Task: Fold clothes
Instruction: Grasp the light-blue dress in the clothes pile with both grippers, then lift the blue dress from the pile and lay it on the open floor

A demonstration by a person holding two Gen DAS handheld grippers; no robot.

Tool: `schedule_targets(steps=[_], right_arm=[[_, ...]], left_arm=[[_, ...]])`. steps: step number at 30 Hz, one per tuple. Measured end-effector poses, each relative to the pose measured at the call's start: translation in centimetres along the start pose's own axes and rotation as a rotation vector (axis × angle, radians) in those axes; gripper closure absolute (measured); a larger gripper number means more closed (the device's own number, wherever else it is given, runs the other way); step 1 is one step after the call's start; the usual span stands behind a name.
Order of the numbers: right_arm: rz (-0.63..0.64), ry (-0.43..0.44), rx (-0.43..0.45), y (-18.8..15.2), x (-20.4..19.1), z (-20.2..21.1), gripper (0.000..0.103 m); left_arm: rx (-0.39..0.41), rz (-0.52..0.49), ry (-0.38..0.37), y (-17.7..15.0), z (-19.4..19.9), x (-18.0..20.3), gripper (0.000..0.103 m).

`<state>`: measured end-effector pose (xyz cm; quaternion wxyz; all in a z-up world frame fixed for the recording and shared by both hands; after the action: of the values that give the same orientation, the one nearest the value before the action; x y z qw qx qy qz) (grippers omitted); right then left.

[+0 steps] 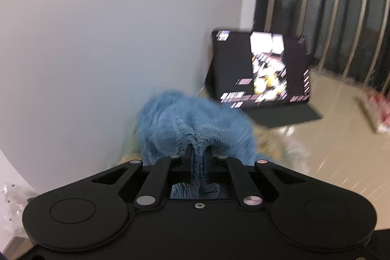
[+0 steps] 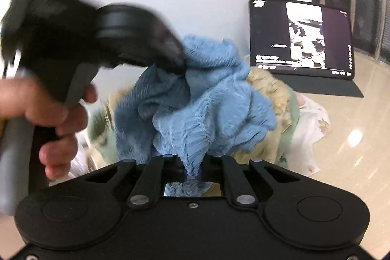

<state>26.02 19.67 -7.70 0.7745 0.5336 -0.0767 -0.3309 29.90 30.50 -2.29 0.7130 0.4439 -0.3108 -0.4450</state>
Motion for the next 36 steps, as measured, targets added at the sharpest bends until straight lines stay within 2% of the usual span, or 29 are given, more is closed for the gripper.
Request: schedule_targets(steps=[6,10,13,17,23,27,31,36], right_arm=[[-0.147,0.019,0.164,7.4,4.0,5.8,0.097],[-0.166,-0.006,0.291,12.0,7.3,11.5,0.097],[-0.174,-0.031,0.377,14.9,10.6,15.6,0.097],[-0.168,-0.068,0.449,16.0,14.0,21.6,0.097],[-0.154,-0.159,0.465,11.7,18.2,29.3,0.097],[-0.163,-0.255,0.446,7.8,21.0,33.0,0.097],[-0.209,-0.352,0.387,3.3,24.4,35.1,0.097],[-0.295,-0.443,0.28,-3.1,28.5,35.7,0.097]], left_arm=[[0.118,-0.004,-0.125,6.1,3.0,4.5,0.096],[0.174,0.014,-0.236,8.9,5.5,8.4,0.096],[0.211,-0.001,-0.324,9.9,7.6,12.2,0.096],[0.216,-0.02,-0.457,9.6,10.1,17.2,0.096],[0.164,-0.067,-0.641,5.0,12.1,24.3,0.096],[0.109,-0.087,-0.712,1.0,12.7,27.0,0.096],[0.03,-0.095,-0.716,-3.0,11.6,27.7,0.096],[-0.121,-0.095,-0.641,-8.3,7.4,26.7,0.096]])
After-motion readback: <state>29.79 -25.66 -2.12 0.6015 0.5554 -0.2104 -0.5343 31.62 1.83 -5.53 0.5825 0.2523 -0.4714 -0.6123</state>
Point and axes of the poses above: each gripper's, at about its wrist camera, not at the fingertips, and z roughly against the way its jaws point, x to its right, y to its top, the point moved 9 cm from there along -z, roughly the way its jaws point, and after that the axes turned 10 degrees about x, right-handed, at the moved point
